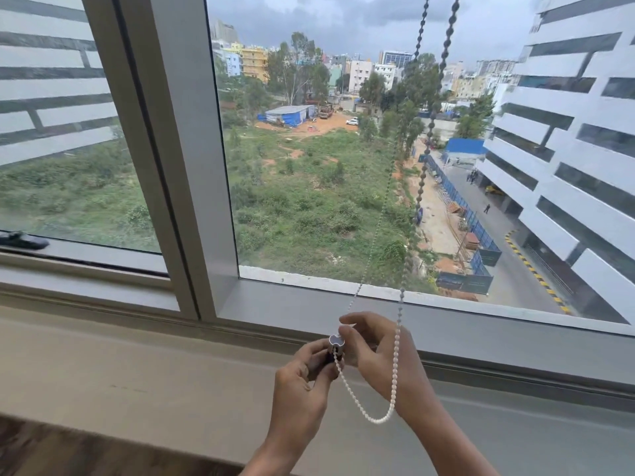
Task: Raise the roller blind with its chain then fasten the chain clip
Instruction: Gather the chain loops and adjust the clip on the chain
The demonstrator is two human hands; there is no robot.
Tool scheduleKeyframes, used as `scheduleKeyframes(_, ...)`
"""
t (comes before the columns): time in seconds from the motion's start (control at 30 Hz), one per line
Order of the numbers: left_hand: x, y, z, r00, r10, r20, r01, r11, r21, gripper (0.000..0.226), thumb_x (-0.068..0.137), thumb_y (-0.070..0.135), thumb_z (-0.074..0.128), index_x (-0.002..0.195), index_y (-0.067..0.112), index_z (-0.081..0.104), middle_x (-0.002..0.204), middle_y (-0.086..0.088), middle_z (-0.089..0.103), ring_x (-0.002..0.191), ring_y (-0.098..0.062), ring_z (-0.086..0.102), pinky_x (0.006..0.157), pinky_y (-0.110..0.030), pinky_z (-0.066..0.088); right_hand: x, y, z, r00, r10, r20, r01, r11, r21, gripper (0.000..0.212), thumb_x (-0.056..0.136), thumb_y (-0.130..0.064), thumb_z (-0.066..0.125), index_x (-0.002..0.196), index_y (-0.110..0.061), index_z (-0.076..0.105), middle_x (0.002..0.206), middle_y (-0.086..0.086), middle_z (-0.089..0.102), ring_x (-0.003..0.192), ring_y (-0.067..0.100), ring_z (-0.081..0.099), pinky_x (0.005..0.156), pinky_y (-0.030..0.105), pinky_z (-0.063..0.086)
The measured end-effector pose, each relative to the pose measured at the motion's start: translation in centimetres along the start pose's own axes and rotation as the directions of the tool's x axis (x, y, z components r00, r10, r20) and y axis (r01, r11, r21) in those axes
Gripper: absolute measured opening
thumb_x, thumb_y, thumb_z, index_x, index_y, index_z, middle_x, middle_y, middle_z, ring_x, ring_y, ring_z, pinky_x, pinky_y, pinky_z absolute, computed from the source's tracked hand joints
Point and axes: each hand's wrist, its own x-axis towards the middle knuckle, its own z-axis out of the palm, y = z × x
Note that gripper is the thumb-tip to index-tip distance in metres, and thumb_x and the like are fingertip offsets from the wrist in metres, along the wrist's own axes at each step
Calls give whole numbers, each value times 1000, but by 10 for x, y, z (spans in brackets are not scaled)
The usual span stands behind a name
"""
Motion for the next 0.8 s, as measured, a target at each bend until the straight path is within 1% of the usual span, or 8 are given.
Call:
scheduleKeyframes(0.07, 3, -8, 0, 1000, -9, 24, 9, 1000, -2, 40, 95, 9, 73, 122, 39, 76, 114, 2, 87, 112, -21, 82, 102, -49, 61, 0, 10, 1, 998, 70, 0, -69, 991, 112, 14, 102, -7, 68, 108, -16, 78, 83, 10, 82, 73, 30, 79, 73, 51, 68)
scheduleKeyframes(0.2, 9, -23, 3, 998, -44, 55, 46, 999, -22, 38, 95, 7, 72, 122, 35, 74, 116, -2, 87, 113, -25, 82, 104, -53, 61, -1, 27, 1, 987, 152, 50, -159, 967, 201, 24, 102, 4, 63, 108, -14, 77, 90, 13, 83, 83, 40, 78, 68, 40, 66)
scheduleKeyframes(0.3, 13, -34, 5, 995, -72, 66, 73, 997, -5, 38, 95, 6, 72, 119, 35, 73, 111, -3, 88, 109, -28, 83, 103, -54, 61, -2, 41, 2, 979, 190, 77, -202, 960, 196, 30, 98, 10, 64, 106, -14, 79, 94, 10, 84, 89, 38, 79, 70, 37, 66)
scheduleKeyframes(0.37, 16, -41, 5, 993, -90, 75, 89, 996, 13, 38, 95, 4, 72, 118, 34, 73, 110, -3, 88, 108, -27, 83, 102, -52, 61, -3, 47, 4, 975, 201, 93, -216, 957, 194, 28, 95, 9, 69, 103, -16, 80, 95, 12, 83, 92, 38, 78, 71, 35, 65)
scheduleKeyframes(0.43, 20, -47, 5, 990, -109, 91, 105, 993, 51, 39, 96, -3, 72, 118, 29, 72, 109, -2, 88, 108, -25, 83, 101, -48, 63, -4, 53, 5, 977, 186, 106, -203, 964, 171, 27, 92, 5, 75, 101, -19, 81, 95, 8, 84, 92, 33, 79, 74, 33, 65)
scheduleKeyframes(0.57, 24, -56, 7, 984, -133, 117, 121, 987, 106, 36, 98, -11, 71, 118, 18, 69, 106, 3, 88, 105, -16, 83, 96, -32, 64, -3, 63, 9, 976, 201, 87, -208, 976, 72, 29, 81, -2, 86, 100, -23, 82, 96, -3, 85, 94, 19, 80, 82, 42, 68)
scheduleKeyframes(0.7, 27, -61, 9, 979, -153, 139, 137, 984, 116, 28, 99, -10, 71, 114, 13, 69, 101, 2, 89, 99, -13, 84, 85, -19, 61, 0, 73, 16, 976, 217, 30, -218, 975, 36, 29, 77, -2, 90, 97, -20, 83, 93, -4, 84, 87, 11, 79, 76, 35, 68)
scheduleKeyframes(0.8, 31, -67, 11, 969, -180, 169, 161, 980, 118, 25, 98, -10, 72, 114, 10, 70, 101, -1, 89, 100, -15, 84, 87, -21, 62, 2, 82, 19, 978, 210, -1, -210, 978, 16, 22, 80, -4, 90, 95, -18, 83, 90, -4, 84, 84, 9, 78, 75, 30, 66)
